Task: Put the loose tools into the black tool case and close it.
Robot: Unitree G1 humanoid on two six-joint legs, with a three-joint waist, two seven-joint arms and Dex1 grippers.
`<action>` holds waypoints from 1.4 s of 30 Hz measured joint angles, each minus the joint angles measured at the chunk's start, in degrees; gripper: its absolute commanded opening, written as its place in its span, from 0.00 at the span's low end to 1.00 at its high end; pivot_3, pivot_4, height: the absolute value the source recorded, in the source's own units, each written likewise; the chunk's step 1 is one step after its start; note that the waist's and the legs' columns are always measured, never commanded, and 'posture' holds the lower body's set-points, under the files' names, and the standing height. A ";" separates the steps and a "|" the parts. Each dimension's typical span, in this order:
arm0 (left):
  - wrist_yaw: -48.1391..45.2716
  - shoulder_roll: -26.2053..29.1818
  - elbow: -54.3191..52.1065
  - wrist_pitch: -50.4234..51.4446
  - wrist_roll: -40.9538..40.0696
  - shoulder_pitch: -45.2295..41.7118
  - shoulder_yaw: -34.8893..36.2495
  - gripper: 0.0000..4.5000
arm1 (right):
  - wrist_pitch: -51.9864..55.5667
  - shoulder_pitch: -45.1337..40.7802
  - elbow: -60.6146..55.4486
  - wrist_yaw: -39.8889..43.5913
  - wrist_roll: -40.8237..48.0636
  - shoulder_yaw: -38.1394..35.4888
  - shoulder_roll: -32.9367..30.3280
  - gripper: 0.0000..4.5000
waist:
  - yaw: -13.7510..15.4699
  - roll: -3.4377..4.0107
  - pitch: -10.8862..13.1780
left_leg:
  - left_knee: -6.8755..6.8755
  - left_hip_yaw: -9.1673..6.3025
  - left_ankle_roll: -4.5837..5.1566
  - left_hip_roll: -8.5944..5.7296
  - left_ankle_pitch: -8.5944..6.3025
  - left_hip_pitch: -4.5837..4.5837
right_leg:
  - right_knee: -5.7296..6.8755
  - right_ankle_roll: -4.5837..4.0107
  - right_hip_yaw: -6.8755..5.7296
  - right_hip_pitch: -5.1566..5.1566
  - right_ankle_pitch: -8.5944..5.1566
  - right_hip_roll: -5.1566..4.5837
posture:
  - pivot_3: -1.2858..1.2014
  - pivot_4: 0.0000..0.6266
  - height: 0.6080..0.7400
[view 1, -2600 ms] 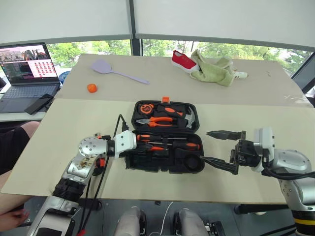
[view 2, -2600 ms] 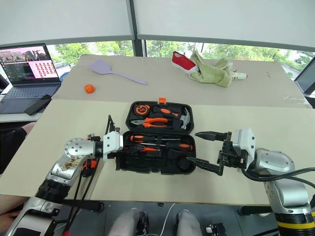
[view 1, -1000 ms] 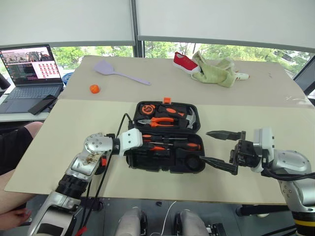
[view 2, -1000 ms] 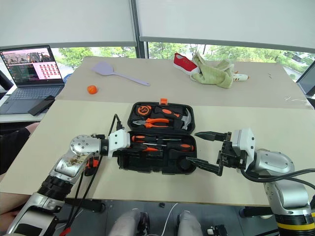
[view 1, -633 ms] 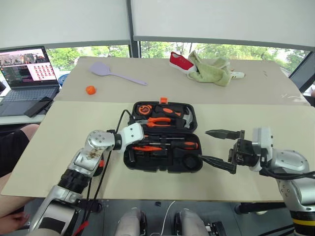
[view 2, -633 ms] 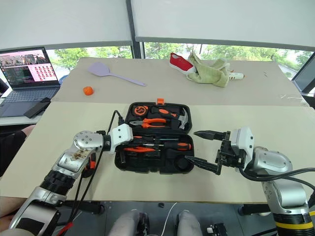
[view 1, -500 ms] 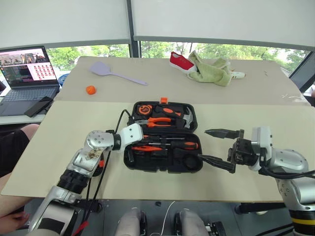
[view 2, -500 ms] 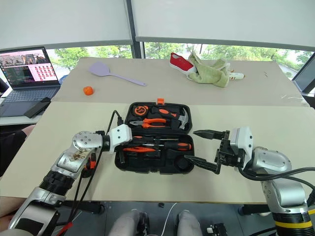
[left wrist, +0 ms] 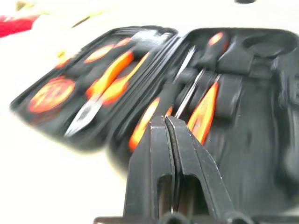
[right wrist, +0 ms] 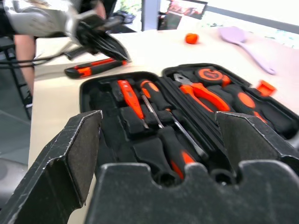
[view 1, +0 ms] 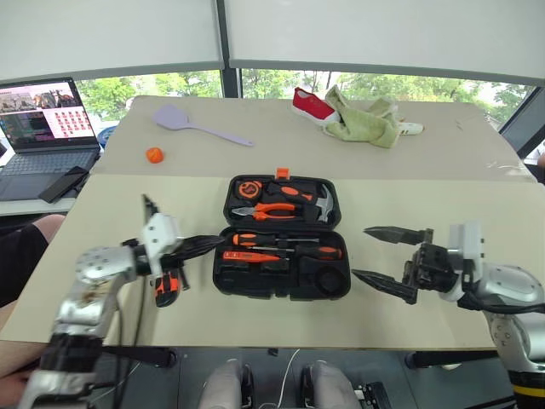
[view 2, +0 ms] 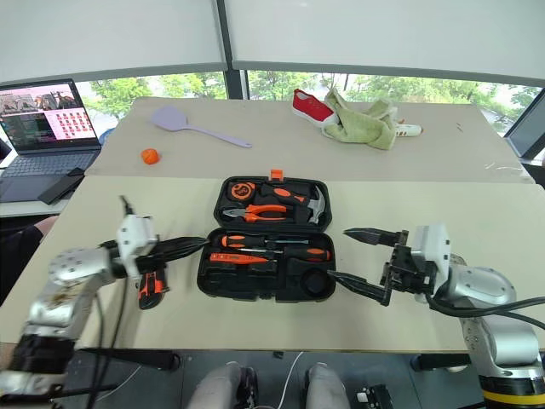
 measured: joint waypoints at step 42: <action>62.61 -16.49 -33.69 52.89 -12.54 11.54 7.38 0.83 | -7.34 -5.50 9.78 10.50 -1.65 4.72 4.82 1.00 | 0.96 -0.08 0.18 | -0.19 -0.09 -0.91 -0.08 0.11 0.02 | -0.48 -0.02 -0.07 0.23 0.12 -0.05 | 0.52 0.24 1.00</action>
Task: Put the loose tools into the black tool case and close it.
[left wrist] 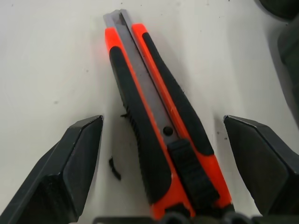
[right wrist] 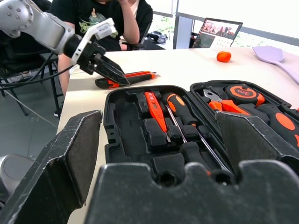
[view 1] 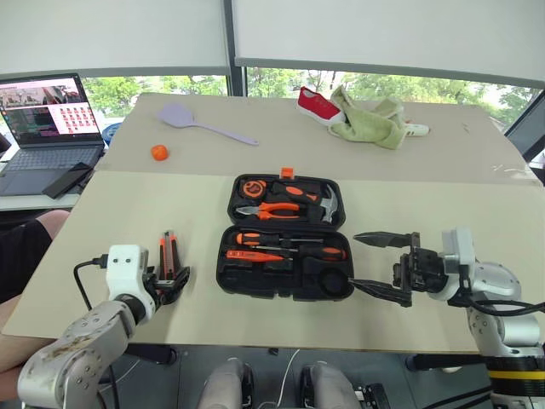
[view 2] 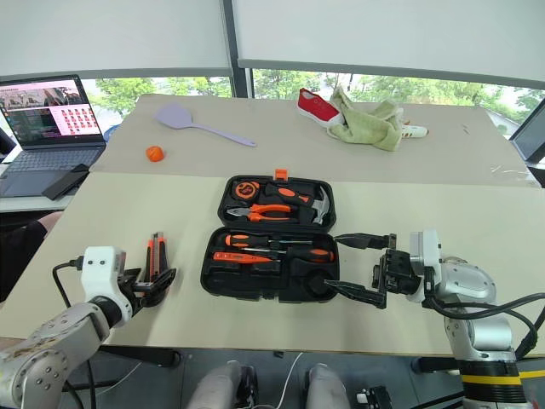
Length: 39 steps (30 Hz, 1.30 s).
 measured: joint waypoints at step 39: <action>-78.84 15.60 34.67 -44.24 27.65 -39.94 -40.90 0.38 | 4.92 15.47 -14.73 -6.74 1.58 -8.41 -6.50 1.00 | -0.22 -0.06 0.13 | 0.18 0.23 0.52 0.01 0.19 -0.55 | -0.01 0.12 0.03 -0.50 0.09 0.34 | 0.52 0.24 1.00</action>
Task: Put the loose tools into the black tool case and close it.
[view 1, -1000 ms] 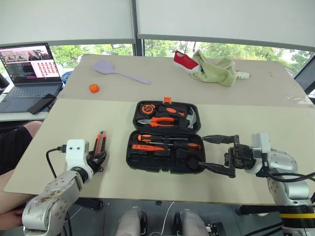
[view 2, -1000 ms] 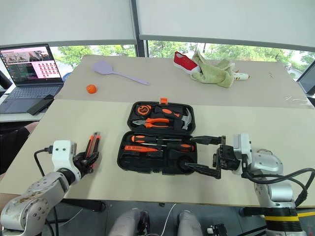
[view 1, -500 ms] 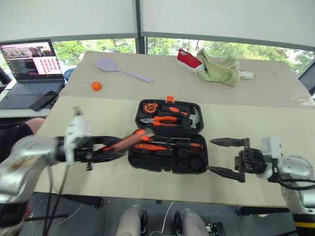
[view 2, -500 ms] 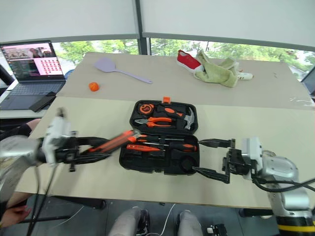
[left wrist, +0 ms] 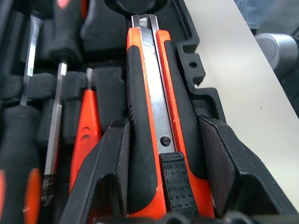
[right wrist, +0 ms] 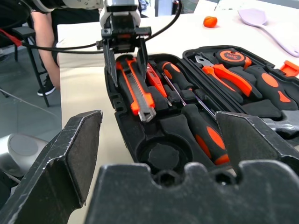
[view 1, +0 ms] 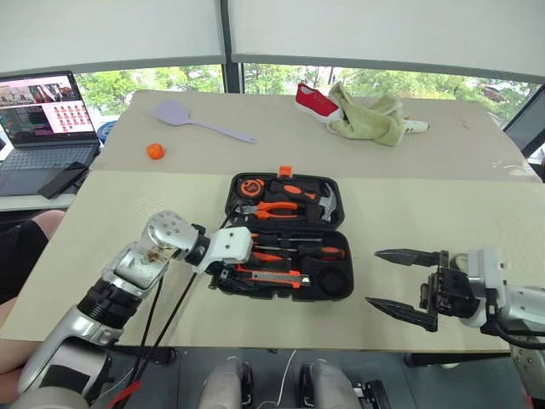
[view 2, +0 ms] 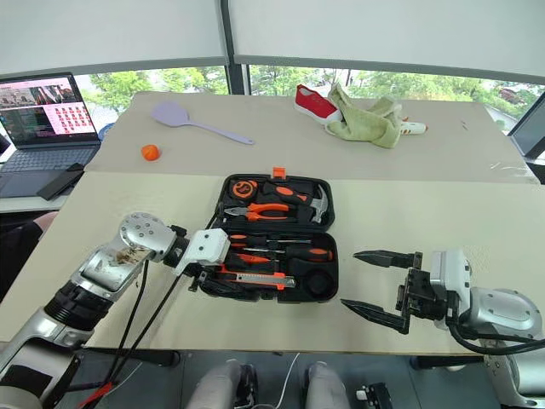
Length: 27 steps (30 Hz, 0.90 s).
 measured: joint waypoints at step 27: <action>0.26 -5.65 2.66 -7.16 -5.43 5.83 8.62 0.04 | 0.04 -1.26 1.29 -1.98 -0.20 1.17 0.30 1.00 | 0.04 0.00 0.00 | 0.17 -0.06 0.03 -0.01 -0.02 0.08 | 0.05 0.03 -0.06 0.20 0.00 -0.04 | 0.52 0.24 1.00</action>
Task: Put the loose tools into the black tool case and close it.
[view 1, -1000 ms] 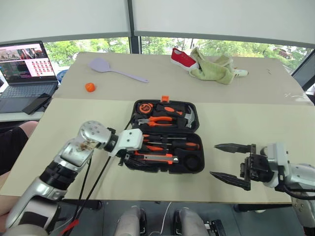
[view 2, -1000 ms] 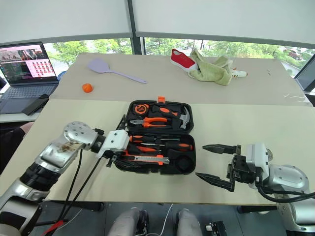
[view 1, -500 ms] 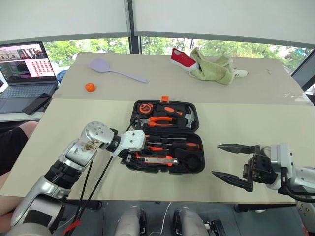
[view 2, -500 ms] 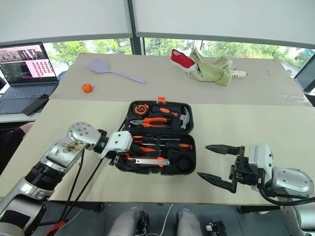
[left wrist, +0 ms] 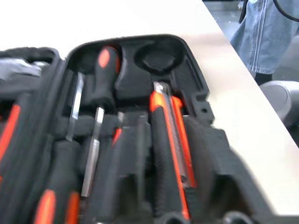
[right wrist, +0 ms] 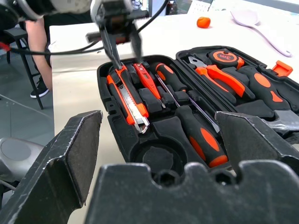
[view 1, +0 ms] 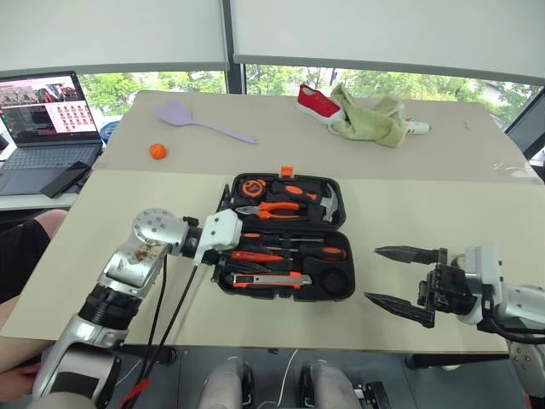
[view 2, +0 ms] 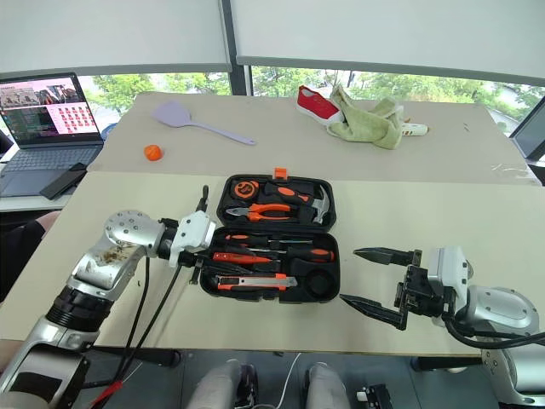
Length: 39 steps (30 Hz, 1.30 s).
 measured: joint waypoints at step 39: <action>-0.05 3.53 -4.03 -2.79 -17.39 23.58 23.79 0.98 | -13.81 32.36 15.74 -1.20 -4.97 -30.55 9.22 1.00 | 1.03 0.39 -1.16 | -0.25 -0.10 0.21 0.05 -0.67 0.54 | -0.25 0.20 0.07 0.20 -0.30 -0.29 | 0.52 0.24 1.00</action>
